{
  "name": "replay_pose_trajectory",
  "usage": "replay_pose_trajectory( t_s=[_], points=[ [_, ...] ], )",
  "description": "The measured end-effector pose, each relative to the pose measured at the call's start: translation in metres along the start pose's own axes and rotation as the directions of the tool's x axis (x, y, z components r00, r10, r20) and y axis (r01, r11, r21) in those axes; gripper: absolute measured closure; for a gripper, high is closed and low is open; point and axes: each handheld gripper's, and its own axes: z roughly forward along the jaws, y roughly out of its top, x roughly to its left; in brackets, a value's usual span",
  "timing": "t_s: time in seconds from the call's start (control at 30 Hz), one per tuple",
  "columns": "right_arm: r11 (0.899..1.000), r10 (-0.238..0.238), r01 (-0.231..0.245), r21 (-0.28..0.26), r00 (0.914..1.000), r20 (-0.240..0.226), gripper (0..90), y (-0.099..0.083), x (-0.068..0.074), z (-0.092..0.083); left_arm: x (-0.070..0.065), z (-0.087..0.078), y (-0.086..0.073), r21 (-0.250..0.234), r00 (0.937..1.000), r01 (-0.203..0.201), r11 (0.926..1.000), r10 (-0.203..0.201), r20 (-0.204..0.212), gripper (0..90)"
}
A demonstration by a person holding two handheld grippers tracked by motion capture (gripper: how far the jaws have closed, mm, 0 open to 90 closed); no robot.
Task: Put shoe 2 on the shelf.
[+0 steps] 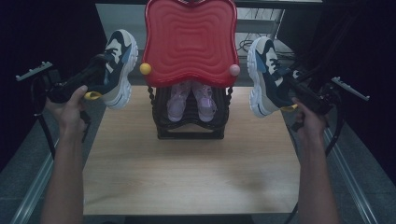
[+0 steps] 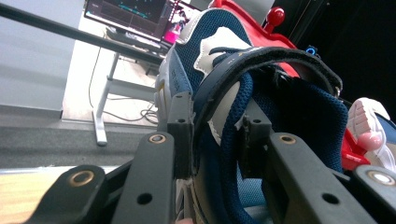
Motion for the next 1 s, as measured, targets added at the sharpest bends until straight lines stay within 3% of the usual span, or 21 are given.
replay_pose_trajectory(
  t_s=[0.6,0.9,1.0],
  points=[
    [0.999,0.016,-0.018,-0.029,0.9990,-0.041,75.9,0.031,0.020,0.017,-0.023,0.011,0.035,-0.048,0.9995,-0.018,0.9987,0.020,0.026,71.7],
    [0.999,0.009,-0.013,-0.048,0.9965,-0.083,75.8,0.052,0.042,0.031,-0.043,0.026,0.053,-0.067,0.9980,0.002,0.9978,0.002,0.064,71.7],
    [0.999,0.013,-0.017,-0.045,0.9953,-0.096,75.8,0.058,0.048,0.038,-0.052,0.031,0.058,-0.068,0.9974,-0.012,0.9976,0.017,0.070,71.7]
  ],
)
